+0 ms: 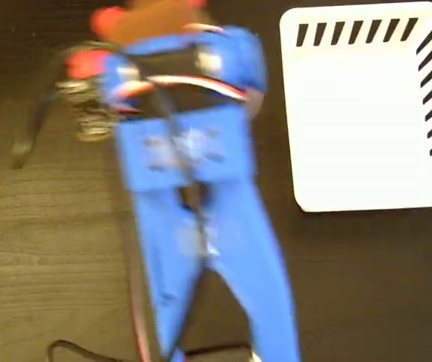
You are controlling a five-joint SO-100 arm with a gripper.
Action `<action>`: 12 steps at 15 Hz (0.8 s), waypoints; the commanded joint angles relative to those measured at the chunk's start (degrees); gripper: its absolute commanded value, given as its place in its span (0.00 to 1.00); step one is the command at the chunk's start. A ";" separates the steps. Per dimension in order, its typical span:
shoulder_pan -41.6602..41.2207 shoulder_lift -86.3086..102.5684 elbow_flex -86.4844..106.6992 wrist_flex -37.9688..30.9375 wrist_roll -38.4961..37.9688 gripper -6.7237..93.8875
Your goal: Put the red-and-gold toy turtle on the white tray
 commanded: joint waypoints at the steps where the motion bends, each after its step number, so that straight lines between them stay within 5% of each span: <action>1: 8.53 3.69 -1.58 2.46 -4.13 0.06; 6: 21.88 -6.59 -7.03 2.11 -5.89 0.06; 12: 26.54 -15.03 -12.22 -0.97 -5.45 0.06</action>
